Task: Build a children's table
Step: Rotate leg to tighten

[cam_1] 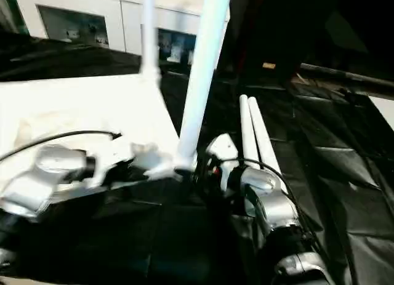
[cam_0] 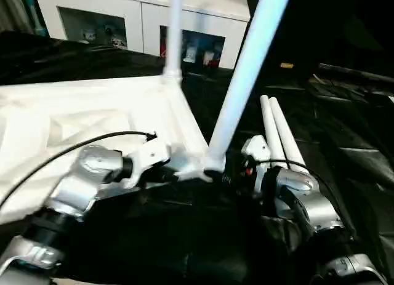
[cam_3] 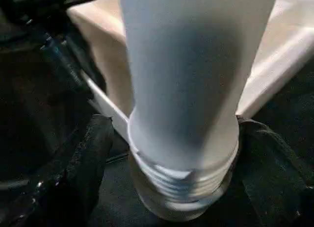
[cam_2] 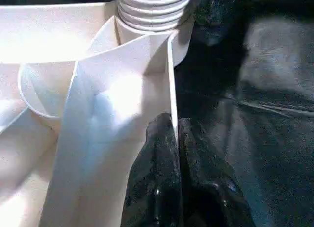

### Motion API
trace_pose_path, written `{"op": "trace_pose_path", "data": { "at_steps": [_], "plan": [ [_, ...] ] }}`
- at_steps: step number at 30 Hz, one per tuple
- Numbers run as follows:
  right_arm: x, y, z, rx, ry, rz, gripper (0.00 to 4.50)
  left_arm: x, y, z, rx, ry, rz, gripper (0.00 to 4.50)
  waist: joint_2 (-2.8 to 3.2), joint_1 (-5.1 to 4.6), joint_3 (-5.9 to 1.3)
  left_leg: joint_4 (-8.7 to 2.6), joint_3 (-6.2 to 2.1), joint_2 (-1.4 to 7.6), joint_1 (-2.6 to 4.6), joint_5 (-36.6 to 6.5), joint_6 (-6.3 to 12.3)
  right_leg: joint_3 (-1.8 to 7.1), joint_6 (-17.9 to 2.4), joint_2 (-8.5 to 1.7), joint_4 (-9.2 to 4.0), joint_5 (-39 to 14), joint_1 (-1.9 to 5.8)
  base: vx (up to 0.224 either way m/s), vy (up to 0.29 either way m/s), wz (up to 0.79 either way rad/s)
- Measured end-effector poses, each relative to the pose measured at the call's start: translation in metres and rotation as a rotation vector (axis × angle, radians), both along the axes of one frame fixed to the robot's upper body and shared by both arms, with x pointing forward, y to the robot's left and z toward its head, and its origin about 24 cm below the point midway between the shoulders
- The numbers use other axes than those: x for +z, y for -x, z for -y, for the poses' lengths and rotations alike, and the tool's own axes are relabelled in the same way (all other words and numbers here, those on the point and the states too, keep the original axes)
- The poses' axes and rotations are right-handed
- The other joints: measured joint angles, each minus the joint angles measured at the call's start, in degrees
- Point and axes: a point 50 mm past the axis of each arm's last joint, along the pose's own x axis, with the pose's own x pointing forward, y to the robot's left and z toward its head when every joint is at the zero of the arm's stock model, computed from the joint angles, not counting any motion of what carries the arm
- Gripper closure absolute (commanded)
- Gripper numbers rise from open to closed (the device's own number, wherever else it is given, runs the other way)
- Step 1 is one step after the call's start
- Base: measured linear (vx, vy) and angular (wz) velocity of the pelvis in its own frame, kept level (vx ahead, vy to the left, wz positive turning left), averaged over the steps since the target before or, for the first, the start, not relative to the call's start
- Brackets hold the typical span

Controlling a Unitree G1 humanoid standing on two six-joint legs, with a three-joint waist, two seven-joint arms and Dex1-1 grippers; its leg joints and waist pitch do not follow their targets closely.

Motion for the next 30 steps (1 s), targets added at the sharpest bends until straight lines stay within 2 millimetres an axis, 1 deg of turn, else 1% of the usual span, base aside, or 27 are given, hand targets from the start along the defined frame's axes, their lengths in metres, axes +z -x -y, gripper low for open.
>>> {"op": "trace_pose_path", "data": {
  "at_steps": [7, 8, 10, 12, 15, 16, 17, 18, 22, 25, 27, 30],
  "plan": [
    [0.001, 0.003, -0.003, 0.053, 0.0, -0.005, 0.61, -0.001, 0.005, -0.002, -0.027, 0.006, -0.023, 4.5, 0.0, 0.08, 0.01, 0.0, 0.0, 0.02, 0.06, -0.08, -0.15, -0.02, -0.01, -0.01, 0.09, 0.01, 0.03, 0.0, 0.0, 0.0],
    [0.001, 0.003, -0.003, 0.055, 0.0, -0.006, 0.78, -0.001, 0.005, -0.002, -0.029, 0.006, -0.022, 4.5, 0.0, 0.08, 0.01, 0.0, 0.0, 0.02, 0.07, -0.08, -0.16, -0.02, -0.01, -0.01, 0.11, 0.01, 0.03, 0.0, 0.0, 0.0],
    [0.0, 0.003, -0.003, 0.056, -0.004, -0.01, 0.78, -0.001, 0.005, -0.003, -0.032, 0.006, -0.023, 4.5, 0.0, 0.1, 0.01, 0.0, 0.0, 0.02, 0.07, -0.09, -0.19, -0.01, -0.01, -0.01, 0.13, 0.01, 0.03, 0.0, 0.0, 0.0],
    [0.0, 0.004, -0.003, 0.059, -0.01, -0.017, 1.06, -0.001, 0.006, -0.003, -0.036, 0.006, -0.028, 4.5, 0.0, 0.11, 0.0, 0.0, 0.0, 0.02, 0.08, -0.1, -0.2, -0.02, -0.01, -0.01, 0.14, 0.01, 0.03, 0.0, 0.0, 0.0],
    [0.0, 0.003, -0.002, 0.056, -0.013, -0.023, 1.22, -0.001, 0.006, -0.004, -0.041, 0.006, -0.032, 4.5, 0.0, 0.13, 0.0, 0.0, 0.0, 0.02, 0.08, -0.07, -0.15, -0.02, -0.01, -0.01, 0.15, 0.01, 0.03, 0.0, 0.0, 0.0],
    [0.0, 0.004, -0.003, 0.057, -0.014, -0.024, 1.38, -0.001, 0.006, -0.004, -0.042, 0.006, -0.033, 4.5, 0.0, 0.13, 0.0, 0.0, 0.0, 0.02, 0.08, -0.06, -0.14, -0.02, -0.01, -0.01, 0.15, 0.01, 0.03, 0.0, 0.0, 0.0],
    [0.0, 0.004, -0.003, 0.057, -0.014, -0.025, 1.38, -0.001, 0.006, -0.004, -0.042, 0.006, -0.033, 4.5, 0.0, 0.13, 0.0, 0.01, 0.0, 0.02, 0.08, -0.06, -0.14, -0.02, -0.01, -0.01, 0.16, 0.01, 0.03, 0.0, 0.0, 0.0],
    [0.0, 0.004, -0.003, 0.056, -0.016, -0.026, 1.58, -0.001, 0.006, -0.004, -0.042, 0.006, -0.034, 4.5, 0.0, 0.14, 0.0, 0.01, 0.0, 0.02, 0.08, -0.06, -0.14, -0.02, -0.01, -0.01, 0.17, 0.01, 0.03, 0.0, 0.0, 0.0],
    [-0.001, 0.004, -0.003, 0.046, -0.023, -0.03, 1.73, -0.002, 0.007, -0.004, -0.041, 0.007, -0.035, 4.5, 0.0, 0.14, 0.0, 0.02, 0.0, 0.02, 0.08, -0.06, -0.15, -0.01, -0.01, -0.01, 0.2, 0.01, 0.04, 0.0, 0.0, 0.0],
    [-0.007, 0.001, -0.009, -0.046, -0.063, -0.048, 1.75, -0.003, 0.005, -0.005, -0.008, 0.001, -0.019, 4.5, -0.02, -0.13, -0.01, 0.04, 0.01, 0.02, 0.09, -0.12, -0.31, 0.02, -0.04, -0.01, 0.27, 0.03, 0.13, 0.0, 0.0, 0.0],
    [-0.01, -0.003, -0.01, -0.111, -0.069, -0.052, 1.76, -0.005, 0.002, -0.002, 0.023, -0.001, -0.005, 4.5, -0.05, -0.2, -0.04, 0.08, 0.01, 0.02, 0.25, -0.12, -0.34, 0.02, -0.04, -0.01, 0.28, 0.05, 0.32, 0.0, 0.0, 0.0],
    [-0.015, -0.016, -0.016, -0.313, -0.097, -0.074, 1.76, -0.009, -0.011, 0.011, 0.125, -0.002, 0.035, 4.5, 0.03, -0.21, -0.12, 0.09, 0.01, 0.0, 0.62, -0.11, -0.4, 0.07, 0.03, -0.03, 0.26, 0.03, 0.55, 0.0, 0.0, 0.0]
  ]
}}
